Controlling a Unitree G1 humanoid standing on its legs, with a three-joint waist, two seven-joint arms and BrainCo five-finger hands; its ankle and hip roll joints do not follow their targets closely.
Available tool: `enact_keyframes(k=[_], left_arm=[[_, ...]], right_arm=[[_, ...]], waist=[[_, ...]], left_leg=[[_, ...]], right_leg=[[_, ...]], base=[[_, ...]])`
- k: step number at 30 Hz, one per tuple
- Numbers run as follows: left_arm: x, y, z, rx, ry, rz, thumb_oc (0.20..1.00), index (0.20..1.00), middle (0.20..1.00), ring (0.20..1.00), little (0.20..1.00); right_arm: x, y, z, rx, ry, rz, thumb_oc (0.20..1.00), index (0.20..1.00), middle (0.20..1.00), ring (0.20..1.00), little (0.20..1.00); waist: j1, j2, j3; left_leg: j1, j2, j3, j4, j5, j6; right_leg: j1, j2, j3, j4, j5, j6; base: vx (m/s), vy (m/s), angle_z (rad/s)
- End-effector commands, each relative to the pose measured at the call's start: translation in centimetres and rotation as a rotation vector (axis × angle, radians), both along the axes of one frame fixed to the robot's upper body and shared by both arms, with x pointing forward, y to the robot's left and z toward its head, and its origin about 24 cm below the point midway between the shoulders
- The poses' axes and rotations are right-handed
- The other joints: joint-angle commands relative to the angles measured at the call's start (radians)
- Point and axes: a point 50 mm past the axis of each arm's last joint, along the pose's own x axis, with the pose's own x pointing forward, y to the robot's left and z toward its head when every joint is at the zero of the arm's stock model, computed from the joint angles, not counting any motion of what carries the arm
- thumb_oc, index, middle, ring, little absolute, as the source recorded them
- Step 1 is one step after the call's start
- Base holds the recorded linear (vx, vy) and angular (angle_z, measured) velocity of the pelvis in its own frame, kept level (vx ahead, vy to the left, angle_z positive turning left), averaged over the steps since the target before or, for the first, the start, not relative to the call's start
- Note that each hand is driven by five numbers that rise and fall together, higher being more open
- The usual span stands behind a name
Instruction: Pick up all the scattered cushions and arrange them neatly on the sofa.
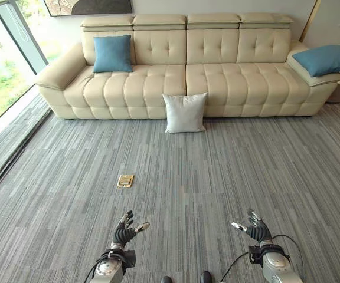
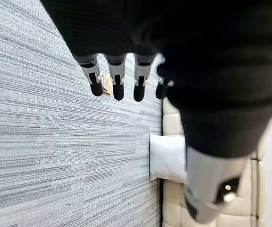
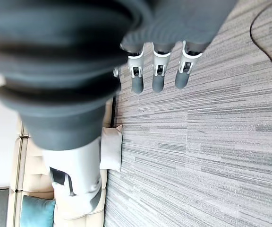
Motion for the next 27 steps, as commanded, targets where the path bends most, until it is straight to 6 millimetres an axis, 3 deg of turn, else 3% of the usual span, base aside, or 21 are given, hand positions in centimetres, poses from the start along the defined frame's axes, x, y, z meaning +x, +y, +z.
enact_keyframes(k=[1,27], left_arm=[[1.71,0.28,0.86,0.020,-0.061,-0.018,1.000,1.000,1.000,1.000,1.000],[1.25,0.34,1.06,0.063,-0.057,-0.079,1.000,1.000,1.000,1.000,1.000]], right_arm=[[1.72,-0.20,1.02,0.010,-0.071,-0.013,1.000,1.000,1.000,1.000,1.000],[1.11,-0.09,0.98,-0.022,-0.057,0.040,1.000,1.000,1.000,1.000,1.000]], waist=[[-0.012,-0.012,-0.001],[-0.002,-0.018,0.023]], left_leg=[[0.041,0.072,-0.034,-0.001,-0.120,-0.075],[0.035,0.075,-0.042,-0.001,-0.119,-0.078]], right_leg=[[0.064,-0.101,0.005,0.001,-0.166,0.105],[0.063,-0.099,-0.006,0.001,-0.173,0.106]], base=[[0.00,0.000,0.00],[0.00,0.000,0.00]])
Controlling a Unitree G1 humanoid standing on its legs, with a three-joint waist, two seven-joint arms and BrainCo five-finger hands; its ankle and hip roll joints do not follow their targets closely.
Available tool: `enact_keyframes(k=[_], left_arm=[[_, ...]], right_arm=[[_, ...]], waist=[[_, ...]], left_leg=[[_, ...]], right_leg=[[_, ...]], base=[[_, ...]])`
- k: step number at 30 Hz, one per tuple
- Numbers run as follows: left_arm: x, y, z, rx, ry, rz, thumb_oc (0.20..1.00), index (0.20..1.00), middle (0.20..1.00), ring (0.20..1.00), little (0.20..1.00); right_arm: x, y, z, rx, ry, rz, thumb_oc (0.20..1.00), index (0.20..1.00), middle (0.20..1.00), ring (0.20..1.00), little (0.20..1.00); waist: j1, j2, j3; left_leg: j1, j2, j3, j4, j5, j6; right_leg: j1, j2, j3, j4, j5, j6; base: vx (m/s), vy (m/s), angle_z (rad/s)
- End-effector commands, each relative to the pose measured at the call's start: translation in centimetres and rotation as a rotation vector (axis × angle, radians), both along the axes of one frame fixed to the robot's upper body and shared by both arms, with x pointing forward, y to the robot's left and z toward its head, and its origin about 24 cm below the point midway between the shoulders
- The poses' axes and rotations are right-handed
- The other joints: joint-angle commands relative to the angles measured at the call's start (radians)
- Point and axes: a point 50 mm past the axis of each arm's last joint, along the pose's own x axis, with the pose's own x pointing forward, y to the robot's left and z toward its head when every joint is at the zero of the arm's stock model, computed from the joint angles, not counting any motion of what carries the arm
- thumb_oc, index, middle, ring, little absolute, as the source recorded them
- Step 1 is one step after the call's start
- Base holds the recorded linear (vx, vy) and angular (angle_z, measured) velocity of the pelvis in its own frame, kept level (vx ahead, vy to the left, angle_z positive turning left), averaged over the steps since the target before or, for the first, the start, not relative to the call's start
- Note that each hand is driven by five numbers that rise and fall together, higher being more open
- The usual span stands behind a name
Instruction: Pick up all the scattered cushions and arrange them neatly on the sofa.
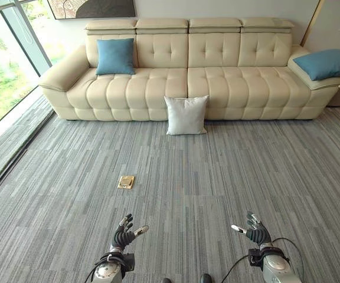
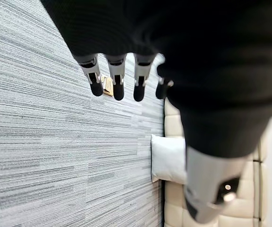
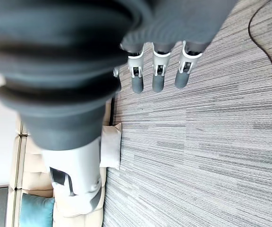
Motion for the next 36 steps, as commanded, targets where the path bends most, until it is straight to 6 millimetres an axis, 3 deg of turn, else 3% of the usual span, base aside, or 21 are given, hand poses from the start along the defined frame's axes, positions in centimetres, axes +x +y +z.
enact_keyframes(k=[1,12,14,18,24,25,26,29,32,34,36], left_arm=[[1.9,0.3,1.4,0.053,-0.083,-0.070,1.000,1.000,1.000,1.000,1.000],[2.7,0.5,2.1,0.084,-0.118,-0.089,1.000,1.000,1.000,1.000,1.000],[3.8,0.4,2.9,0.118,-0.155,-0.131,1.000,1.000,1.000,1.000,1.000],[3.8,1.2,3.3,0.149,-0.168,-0.143,1.000,1.000,1.000,1.000,1.000],[3.5,1.8,3.3,0.143,-0.161,-0.119,1.000,1.000,1.000,1.000,1.000],[3.3,2.0,3.0,0.126,-0.149,-0.102,1.000,1.000,1.000,1.000,1.000],[3.3,2.0,3.0,0.126,-0.149,-0.102,1.000,1.000,1.000,1.000,1.000],[3.3,1.6,3.0,0.093,-0.154,-0.099,1.000,1.000,1.000,1.000,1.000],[4.3,0.9,3.4,0.067,-0.181,-0.095,1.000,1.000,1.000,1.000,1.000],[4.5,0.3,3.4,0.053,-0.186,-0.111,1.000,1.000,1.000,1.000,1.000],[4.6,-0.3,3.5,0.018,-0.198,-0.107,1.000,1.000,1.000,1.000,1.000]], right_arm=[[1.9,-0.1,1.4,-0.017,-0.084,0.036,1.000,1.000,1.000,1.000,1.000],[2.4,0.1,1.9,-0.015,-0.105,0.046,1.000,1.000,1.000,1.000,1.000],[3.0,-0.3,2.3,-0.015,-0.131,0.022,1.000,1.000,1.000,1.000,1.000],[3.1,-0.2,2.6,-0.018,-0.140,0.043,1.000,1.000,1.000,1.000,1.000],[3.1,0.0,2.4,-0.012,-0.127,0.045,1.000,1.000,1.000,1.000,1.000],[3.2,0.3,2.6,-0.007,-0.134,0.059,1.000,1.000,1.000,1.000,1.000],[3.2,0.3,2.6,-0.007,-0.134,0.059,1.000,1.000,1.000,1.000,1.000],[3.4,0.2,2.8,-0.013,-0.140,0.064,1.000,1.000,1.000,1.000,1.000],[3.4,0.3,2.7,-0.026,-0.131,0.082,1.000,1.000,1.000,1.000,1.000],[2.4,0.1,2.0,-0.019,-0.099,0.062,1.000,1.000,1.000,1.000,1.000],[2.0,-0.5,1.8,-0.021,-0.089,0.043,1.000,1.000,1.000,1.000,1.000]], waist=[[-0.003,-0.013,0.036],[0.003,-0.017,0.064],[0.007,-0.021,0.089],[0.006,-0.025,0.076],[0.007,-0.019,0.099],[-0.001,-0.013,0.115],[0.000,-0.013,0.115],[-0.015,-0.006,0.133],[-0.039,-0.018,0.146],[-0.051,-0.023,0.124],[-0.059,-0.008,0.101]], left_leg=[[0.040,0.075,-0.033,0.000,-0.119,-0.077],[0.009,0.070,-0.035,0.000,-0.114,-0.075],[-0.022,0.061,-0.035,0.000,-0.093,-0.073],[-0.031,0.039,-0.039,0.000,-0.115,-0.052],[-0.011,0.015,-0.031,0.000,-0.140,-0.018],[0.021,0.017,-0.025,0.000,-0.156,-0.012],[0.021,0.017,-0.025,0.000,-0.156,-0.012],[0.061,0.015,-0.023,0.000,-0.178,-0.012],[0.094,0.000,-0.042,0.000,-0.205,-0.018],[0.118,-0.004,-0.058,0.000,-0.229,-0.025],[0.136,0.020,-0.052,0.000,-0.227,-0.043]], right_leg=[[0.065,-0.099,0.003,0.001,-0.170,0.110],[0.037,-0.101,-0.004,0.001,-0.164,0.116],[0.022,-0.106,-0.014,0.001,-0.160,0.121],[0.012,-0.120,-0.010,0.001,-0.142,0.135],[-0.097,-0.160,0.018,0.227,-0.147,0.171],[-0.173,-0.165,0.019,0.371,-0.116,0.188],[-0.173,-0.165,0.019,0.371,-0.116,0.188],[-0.257,-0.126,-0.009,0.335,-0.103,0.160],[-0.318,-0.089,-0.061,0.245,-0.082,0.144],[-0.257,-0.068,-0.066,0.183,-0.097,0.111],[-0.218,-0.053,-0.071,0.158,-0.114,0.093]], base=[[0.00,0.000,0.00],[0.00,0.016,0.02],[-0.06,0.097,0.03],[0.02,0.117,0.05],[0.01,0.172,-0.03],[0.06,0.103,-0.06],[0.16,0.134,-0.03],[0.16,0.007,-0.10],[0.18,-0.070,-0.17],[0.34,-0.168,0.51],[0.38,-0.205,0.58]])
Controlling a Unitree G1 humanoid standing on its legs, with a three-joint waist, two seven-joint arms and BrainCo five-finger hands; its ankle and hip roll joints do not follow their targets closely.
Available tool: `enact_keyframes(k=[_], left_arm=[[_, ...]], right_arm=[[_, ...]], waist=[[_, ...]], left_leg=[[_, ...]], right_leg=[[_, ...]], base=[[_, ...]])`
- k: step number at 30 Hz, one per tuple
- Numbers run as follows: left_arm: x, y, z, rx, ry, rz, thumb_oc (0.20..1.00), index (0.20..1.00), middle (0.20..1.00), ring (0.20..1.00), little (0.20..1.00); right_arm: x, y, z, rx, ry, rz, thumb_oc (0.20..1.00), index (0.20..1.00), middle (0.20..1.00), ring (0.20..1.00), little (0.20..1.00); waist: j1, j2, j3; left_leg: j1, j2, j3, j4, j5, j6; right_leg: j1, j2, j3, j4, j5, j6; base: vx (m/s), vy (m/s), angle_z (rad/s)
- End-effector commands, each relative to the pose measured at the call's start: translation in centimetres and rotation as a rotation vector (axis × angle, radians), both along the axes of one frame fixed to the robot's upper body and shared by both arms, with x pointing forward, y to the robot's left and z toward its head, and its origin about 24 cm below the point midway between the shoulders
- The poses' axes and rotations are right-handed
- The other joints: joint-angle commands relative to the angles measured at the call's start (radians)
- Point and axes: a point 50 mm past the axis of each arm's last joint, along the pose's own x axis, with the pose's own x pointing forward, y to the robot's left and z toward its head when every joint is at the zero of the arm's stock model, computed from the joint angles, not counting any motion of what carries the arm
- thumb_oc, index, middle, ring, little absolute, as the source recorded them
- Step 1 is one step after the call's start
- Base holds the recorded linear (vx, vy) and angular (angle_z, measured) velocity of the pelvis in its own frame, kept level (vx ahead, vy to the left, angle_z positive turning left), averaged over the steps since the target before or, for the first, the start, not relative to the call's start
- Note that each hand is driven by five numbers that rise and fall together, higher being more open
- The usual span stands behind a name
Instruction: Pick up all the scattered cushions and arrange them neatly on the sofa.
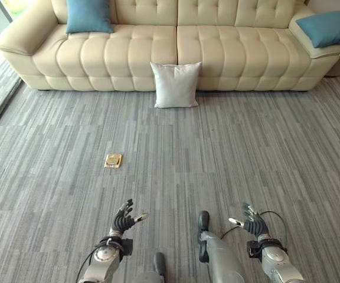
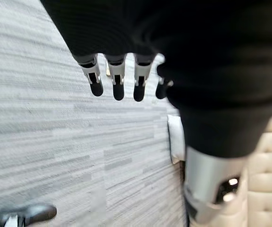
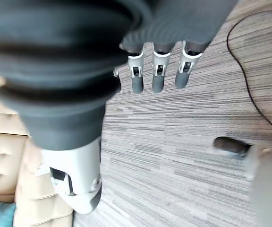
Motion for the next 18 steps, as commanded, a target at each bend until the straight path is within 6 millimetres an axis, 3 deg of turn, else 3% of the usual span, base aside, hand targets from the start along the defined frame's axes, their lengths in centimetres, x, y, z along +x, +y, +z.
enact_keyframes(k=[1,5,6,8,9,11,15,18], left_arm=[[1.3,0.2,1.5,-0.049,-0.104,0.023,1.000,1.000,1.000,1.000,1.000],[1.4,-0.1,1.5,-0.060,-0.101,0.021,1.000,1.000,1.000,1.000,1.000],[1.7,-0.2,1.6,-0.067,-0.112,0.019,1.000,1.000,1.000,1.000,1.000],[1.8,-0.3,1.7,-0.073,-0.117,0.020,1.000,1.000,1.000,1.000,1.000],[1.7,-0.3,1.7,-0.070,-0.111,0.021,1.000,1.000,1.000,1.000,1.000],[1.4,-0.2,1.4,-0.064,-0.098,0.018,1.000,1.000,1.000,1.000,1.000],[1.2,0.1,1.3,-0.046,-0.085,0.029,1.000,1.000,1.000,1.000,1.000],[1.2,0.2,1.3,-0.039,-0.086,0.036,1.000,1.000,1.000,1.000,1.000]], right_arm=[[1.3,-0.7,1.4,-0.001,-0.094,-0.012,1.000,1.000,1.000,1.000,1.000],[1.3,-1.0,1.5,0.000,-0.100,-0.011,1.000,1.000,1.000,1.000,1.000],[1.4,-1.1,1.6,-0.005,-0.103,-0.006,1.000,1.000,1.000,1.000,1.000],[1.4,-1.1,1.6,-0.006,-0.103,-0.006,1.000,1.000,1.000,1.000,1.000],[1.4,-1.4,1.7,-0.015,-0.103,-0.002,1.000,1.000,1.000,1.000,1.000],[1.3,-1.5,1.6,-0.016,-0.097,-0.002,1.000,1.000,1.000,1.000,1.000],[1.3,-1.7,1.4,-0.031,-0.084,-0.010,1.000,1.000,1.000,1.000,1.000],[1.1,-1.7,1.2,-0.037,-0.071,-0.010,1.000,1.000,1.000,1.000,1.000]], waist=[[-0.011,0.047,-0.052],[-0.013,0.049,-0.053],[-0.007,0.044,-0.045],[-0.004,0.039,-0.039],[0.011,0.017,-0.038],[0.021,0.010,-0.041],[0.043,0.012,-0.029],[0.052,0.009,-0.028]], left_leg=[[0.092,0.009,0.003,0.019,-0.139,-0.034],[0.052,0.025,0.012,0.154,-0.115,-0.065],[0.005,0.028,0.014,0.256,-0.070,-0.092],[-0.025,0.035,0.023,0.290,-0.057,-0.095],[-0.083,0.041,0.046,0.261,-0.095,-0.074],[-0.117,0.046,0.035,0.213,-0.084,-0.069],[-0.201,0.092,0.016,0.103,0.046,-0.090],[-0.232,0.104,0.028,0.070,0.074,-0.096]], right_leg=[[0.177,0.065,-0.005,-0.129,-0.010,-0.009],[0.225,0.077,0.000,-0.147,-0.032,-0.034],[0.265,0.082,0.002,-0.166,-0.050,-0.051],[0.283,0.078,0.000,-0.175,-0.058,-0.056],[0.333,0.058,0.002,-0.203,-0.075,-0.053],[0.359,0.054,0.008,-0.215,-0.085,-0.047],[0.406,0.060,0.016,-0.221,-0.120,-0.043],[0.430,0.056,0.022,-0.228,-0.131,-0.039]], base=[[0.26,-0.150,0.43],[0.18,-0.100,0.13],[0.14,-0.072,-0.08],[0.18,-0.041,-0.07],[0.19,0.006,0.01],[0.26,0.043,0.01],[0.19,0.081,-0.14],[0.18,0.124,-0.02]])
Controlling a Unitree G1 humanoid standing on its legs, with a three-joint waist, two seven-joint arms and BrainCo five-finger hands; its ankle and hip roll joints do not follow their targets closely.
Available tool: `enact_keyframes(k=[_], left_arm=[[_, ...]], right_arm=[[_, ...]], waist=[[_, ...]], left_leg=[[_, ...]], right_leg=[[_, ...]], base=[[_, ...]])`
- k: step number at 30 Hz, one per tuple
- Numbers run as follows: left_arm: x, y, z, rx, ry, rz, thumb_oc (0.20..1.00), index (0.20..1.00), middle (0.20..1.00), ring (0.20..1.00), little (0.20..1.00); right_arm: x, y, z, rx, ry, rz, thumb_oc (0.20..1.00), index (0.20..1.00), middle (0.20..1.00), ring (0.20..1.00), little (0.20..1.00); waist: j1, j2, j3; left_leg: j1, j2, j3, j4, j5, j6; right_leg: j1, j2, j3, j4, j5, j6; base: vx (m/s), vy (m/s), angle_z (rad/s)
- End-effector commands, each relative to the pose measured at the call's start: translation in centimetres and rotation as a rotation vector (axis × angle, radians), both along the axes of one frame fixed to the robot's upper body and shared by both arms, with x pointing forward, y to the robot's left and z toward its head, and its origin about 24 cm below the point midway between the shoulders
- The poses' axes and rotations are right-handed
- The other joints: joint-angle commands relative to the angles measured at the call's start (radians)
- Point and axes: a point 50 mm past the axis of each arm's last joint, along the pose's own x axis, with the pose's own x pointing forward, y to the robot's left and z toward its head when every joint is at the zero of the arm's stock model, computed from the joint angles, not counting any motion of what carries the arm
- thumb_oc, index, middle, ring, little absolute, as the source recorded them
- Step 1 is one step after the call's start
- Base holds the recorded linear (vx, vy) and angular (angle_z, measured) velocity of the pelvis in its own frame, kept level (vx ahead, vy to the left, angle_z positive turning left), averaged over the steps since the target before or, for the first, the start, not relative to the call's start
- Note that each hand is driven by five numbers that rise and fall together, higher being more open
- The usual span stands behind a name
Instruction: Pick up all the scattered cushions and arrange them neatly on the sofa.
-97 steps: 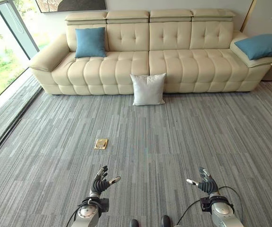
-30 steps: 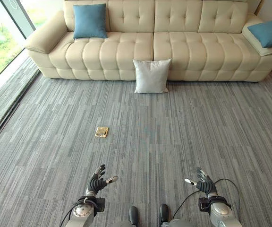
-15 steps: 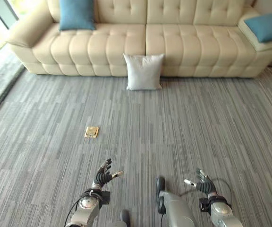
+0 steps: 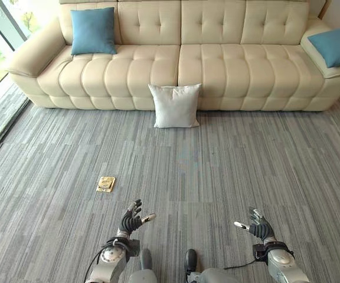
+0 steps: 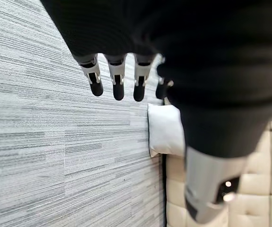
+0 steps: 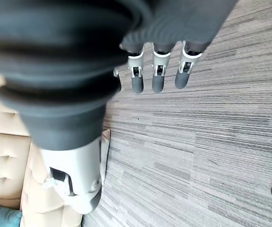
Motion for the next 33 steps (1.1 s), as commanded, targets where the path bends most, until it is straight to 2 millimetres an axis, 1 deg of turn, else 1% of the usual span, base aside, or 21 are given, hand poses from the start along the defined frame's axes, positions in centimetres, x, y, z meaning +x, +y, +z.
enact_keyframes(k=[1,2,5,7,8,9,11,12,13,14,16,17,19,23,24,25,28,29,31,32,33], left_arm=[[1.4,0.8,1.5,0.018,-0.094,0.021,1.000,1.000,1.000,1.000,1.000],[1.2,1.1,1.5,0.018,-0.092,0.031,1.000,1.000,1.000,1.000,1.000],[0.8,1.2,1.3,0.025,-0.084,0.027,1.000,1.000,1.000,1.000,1.000],[0.5,1.7,1.2,0.038,-0.073,0.027,1.000,1.000,1.000,1.000,1.000],[0.5,2.2,1.2,0.055,-0.067,0.029,1.000,1.000,1.000,1.000,1.000],[0.5,2.4,1.3,0.065,-0.066,0.033,1.000,1.000,1.000,1.000,1.000],[0.7,3.2,1.7,0.090,-0.077,0.038,1.000,1.000,1.000,1.000,1.000],[0.8,3.2,1.8,0.101,-0.078,0.028,1.000,1.000,1.000,1.000,1.000],[0.8,3.2,1.8,0.100,-0.079,0.028,1.000,1.000,1.000,1.000,1.000],[1.0,3.1,2.0,0.100,-0.091,0.020,1.000,1.000,1.000,1.000,1.000],[1.1,3.0,2.0,0.098,-0.094,0.016,1.000,1.000,1.000,1.000,1.000],[1.4,2.7,2.2,0.087,-0.107,0.007,1.000,1.000,1.000,1.000,1.000],[1.7,2.4,2.5,0.079,-0.122,0.004,1.000,1.000,1.000,1.000,1.000],[2.2,1.9,2.8,0.073,-0.140,-0.026,1.000,1.000,1.000,1.000,1.000],[1.8,1.3,2.5,0.056,-0.124,-0.045,1.000,1.000,1.000,1.000,1.000],[1.6,1.1,2.4,0.043,-0.121,-0.047,1.000,1.000,1.000,1.000,1.000],[1.7,0.5,2.1,0.010,-0.113,-0.040,1.000,1.000,1.000,1.000,1.000],[1.7,0.5,2.1,0.010,-0.113,-0.040,1.000,1.000,1.000,1.000,1.000],[1.8,0.3,2.1,0.000,-0.114,-0.040,1.000,1.000,1.000,1.000,1.000],[1.7,0.2,2.0,0.001,-0.110,-0.046,1.000,1.000,1.000,1.000,1.000],[1.7,0.2,2.0,0.001,-0.111,-0.047,1.000,1.000,1.000,1.000,1.000]], right_arm=[[0.7,-0.6,0.9,-0.011,-0.058,-0.016,1.000,1.000,1.000,1.000,1.000],[0.3,-0.5,0.6,-0.006,-0.041,-0.012,1.000,1.000,1.000,1.000,1.000],[0.1,-0.3,0.4,-0.004,-0.030,-0.007,1.000,1.000,1.000,1.000,1.000],[0.2,0.3,0.4,0.010,-0.031,0.014,1.000,1.000,1.000,1.000,1.000],[0.2,0.7,0.2,0.015,-0.022,0.029,1.000,1.000,1.000,1.000,1.000],[0.3,1.0,0.2,0.020,-0.020,0.035,1.000,1.000,1.000,1.000,1.000],[0.7,1.6,0.2,0.033,-0.024,0.048,1.000,1.000,1.000,1.000,1.000],[0.7,2.1,0.2,0.042,-0.028,0.059,1.000,1.000,1.000,1.000,1.000],[0.7,2.1,0.2,0.042,-0.028,0.059,1.000,1.000,1.000,1.000,1.000],[0.6,2.2,0.2,0.044,-0.022,0.061,1.000,1.000,1.000,1.000,1.000],[0.6,2.1,0.2,0.041,-0.023,0.060,1.000,1.000,1.000,1.000,1.000],[0.7,2.0,0.2,0.031,-0.025,0.058,1.000,1.000,1.000,1.000,1.000],[0.6,2.0,0.2,0.028,-0.020,0.055,1.000,1.000,1.000,1.000,1.000],[0.5,1.9,0.1,0.025,-0.012,0.060,1.000,1.000,1.000,1.000,1.000],[-0.3,1.6,-0.3,0.033,0.010,0.043,1.000,1.000,1.000,1.000,1.000],[-0.5,1.4,-0.4,0.040,0.012,0.038,1.000,1.000,1.000,1.000,1.000],[-0.8,1.0,-0.7,0.047,0.026,0.016,1.000,1.000,1.000,1.000,1.000],[-0.8,1.0,-0.7,0.046,0.026,0.016,1.000,1.000,1.000,1.000,1.000],[-0.7,0.8,-0.6,0.037,0.029,0.031,1.000,1.000,1.000,1.000,1.000],[-0.7,0.7,-0.6,0.024,0.031,0.049,1.000,1.000,1.000,1.000,1.000],[-0.6,0.7,-0.5,0.021,0.030,0.055,1.000,1.000,1.000,1.000,1.000]], waist=[[0.023,0.009,0.010],[0.024,0.016,-0.002],[0.027,0.015,-0.018],[0.032,-0.002,-0.031],[0.040,-0.014,-0.038],[0.042,-0.017,-0.037],[0.044,-0.018,-0.019],[0.034,-0.009,-0.004],[0.035,-0.010,-0.003],[0.022,0.006,0.010],[0.014,0.012,0.015],[-0.002,0.017,0.026],[-0.025,0.017,0.035],[-0.049,0.016,0.034],[-0.054,0.023,0.008],[-0.060,0.028,0.002],[-0.064,0.038,0.004],[-0.065,0.038,0.004],[-0.059,0.041,0.007],[-0.048,0.040,0.011],[-0.044,0.037,0.011]], left_leg=[[-0.018,0.002,0.030,0.059,-0.035,0.026],[0.004,0.012,0.056,0.028,-0.023,0.023],[0.013,-0.004,0.049,0.034,-0.021,0.031],[0.021,-0.028,0.053,0.058,-0.047,0.049],[0.024,-0.049,0.058,0.075,-0.077,0.072],[0.029,-0.059,0.062,0.081,-0.091,0.084],[0.057,-0.078,0.082,0.082,-0.124,0.116],[0.095,-0.081,0.092,0.065,-0.136,0.129],[0.096,-0.082,0.093,0.064,-0.136,0.129],[0.138,-0.080,0.094,0.041,-0.146,0.130],[0.164,-0.080,0.095,0.028,-0.154,0.129],[0.198,-0.089,0.090,0.011,-0.169,0.128],[0.235,-0.099,0.075,0.003,-0.186,0.123],[0.264,-0.103,0.060,0.014,-0.222,0.114],[0.286,-0.088,0.060,0.042,-0.249,0.099],[0.285,-0.079,0.056,0.066,-0.256,0.092],[0.248,-0.065,0.042,0.190,-0.219,0.062],[0.246,-0.064,0.040,0.193,-0.221,0.062],[0.217,-0.066,0.019,0.273,-0.180,0.043],[0.183,-0.065,0.000,0.311,-0.157,0.038],[0.165,-0.065,-0.003,0.307,-0.161,0.041]], right_leg=[[0.080,-0.118,0.009,0.054,-0.195,0.129],[0.095,-0.119,0.015,0.056,-0.199,0.137],[0.105,-0.136,0.024,0.057,-0.192,0.148],[0.101,-0.165,0.047,0.066,-0.181,0.167],[0.084,-0.189,0.064,0.096,-0.176,0.186],[0.066,-0.199,0.071,0.134,-0.169,0.196],[-0.020,-0.215,0.084,0.314,-0.112,0.229],[-0.101,-0.209,0.082,0.430,-0.060,0.235],[-0.103,-0.210,0.084,0.434,-0.062,0.235],[-0.168,-0.198,0.059,0.452,-0.064,0.224],[-0.177,-0.196,0.033,0.416,-0.074,0.218],[-0.219,-0.174,0.004,0.335,-0.076,0.203],[-0.257,-0.147,-0.001,0.252,-0.059,0.206],[-0.240,-0.140,-0.014,0.169,-0.052,0.203],[-0.198,-0.127,-0.005,0.161,-0.063,0.165],[-0.185,-0.122,-0.002,0.159,-0.072,0.154],[-0.147,-0.105,0.002,0.157,-0.098,0.125],[-0.146,-0.105,0.001,0.157,-0.098,0.125],[-0.116,-0.094,0.009,0.149,-0.116,0.108],[-0.085,-0.096,0.014,0.139,-0.134,0.099],[-0.070,-0.101,0.016,0.132,-0.140,0.099]], base=[[0.25,0.205,-0.08],[0.25,0.205,-0.14],[0.27,0.248,-0.18],[0.31,0.333,-0.21],[0.21,0.279,-0.13],[0.22,0.359,-0.10],[0.16,0.292,-0.12],[0.11,0.166,-0.22],[0.20,0.188,-0.19],[0.20,0.088,-0.07],[0.21,0.048,-0.13],[0.22,-0.005,-0.03],[0.24,-0.023,0.00],[0.28,-0.102,0.21],[0.49,-0.219,0.24],[0.48,-0.225,0.29],[0.18,-0.117,0.38],[0.11,-0.063,0.26],[0.19,-0.079,0.02],[0.25,-0.057,-0.03],[0.18,-0.018,-0.02]])
